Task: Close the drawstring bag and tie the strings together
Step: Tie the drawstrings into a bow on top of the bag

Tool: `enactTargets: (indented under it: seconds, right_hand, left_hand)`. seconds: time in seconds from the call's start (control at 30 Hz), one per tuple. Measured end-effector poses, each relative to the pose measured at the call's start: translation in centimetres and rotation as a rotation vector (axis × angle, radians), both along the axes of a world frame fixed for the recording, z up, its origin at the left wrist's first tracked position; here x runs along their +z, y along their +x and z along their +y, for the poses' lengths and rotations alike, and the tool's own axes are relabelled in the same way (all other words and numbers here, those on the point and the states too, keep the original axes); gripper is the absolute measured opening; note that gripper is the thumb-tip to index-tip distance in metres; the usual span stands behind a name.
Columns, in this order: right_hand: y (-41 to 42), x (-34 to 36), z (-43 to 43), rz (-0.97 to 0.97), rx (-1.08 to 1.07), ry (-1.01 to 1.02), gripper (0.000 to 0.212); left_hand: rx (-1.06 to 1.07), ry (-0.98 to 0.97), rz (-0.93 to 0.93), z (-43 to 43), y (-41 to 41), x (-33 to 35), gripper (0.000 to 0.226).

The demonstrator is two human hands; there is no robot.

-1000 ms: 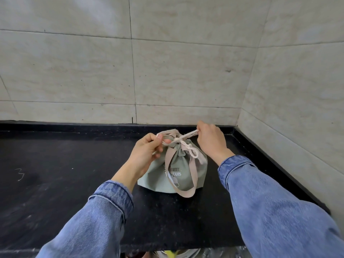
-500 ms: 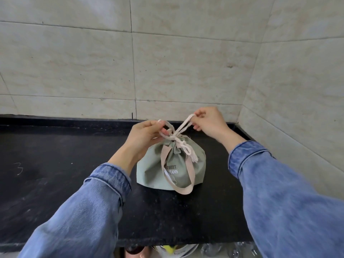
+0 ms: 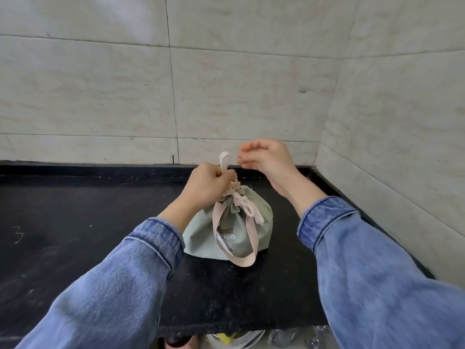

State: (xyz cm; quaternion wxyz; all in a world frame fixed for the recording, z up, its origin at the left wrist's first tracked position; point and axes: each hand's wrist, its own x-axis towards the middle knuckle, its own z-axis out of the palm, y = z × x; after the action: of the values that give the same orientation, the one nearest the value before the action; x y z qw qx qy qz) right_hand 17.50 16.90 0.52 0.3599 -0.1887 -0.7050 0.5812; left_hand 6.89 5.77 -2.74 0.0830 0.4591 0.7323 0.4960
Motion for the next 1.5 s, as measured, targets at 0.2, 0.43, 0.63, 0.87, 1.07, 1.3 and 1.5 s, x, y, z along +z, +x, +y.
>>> enactTargets:
  seconds: [0.2,0.43,0.63,0.87,1.07,1.3,1.5]
  right_hand:
    - [0.1,-4.5,1.0,-0.456,0.183,0.197,0.04]
    - [0.5,-2.6,2.1,-0.412,0.033,0.324,0.021]
    - [1.9,0.4,2.7,-0.282,0.364,0.004,0.02]
    - [2.1,-0.5,1.2,-0.738,0.348,0.214,0.011]
    - [-0.1,-2.9,1.3,-0.427,0.049,0.162,0.024]
    - [-1.6,-4.4,0.0,-0.376,0.192,0.111,0.032]
    - [-1.4,-4.8,-0.1,-0.395,0.133,0.117,0.026]
  left_hand:
    - [-0.082,0.05,-0.195,-0.5,-0.4,-0.4,0.043]
    - [-0.046,0.017,-0.3,-0.8,-1.1,-0.1,0.036]
    - [-0.128,0.009,-0.629,-0.9,-1.4,0.1,0.017]
    - [-0.072,0.044,-0.697,-0.7,-1.6,-0.2,0.022]
    - [-0.026,0.043,-0.522,-0.5,-1.8,0.2,0.016]
    - [0.049,0.013,-0.23,-0.6,-2.1,-0.2,0.014]
    - [0.103,-0.013,0.226,-0.3,-2.0,-0.8,0.009]
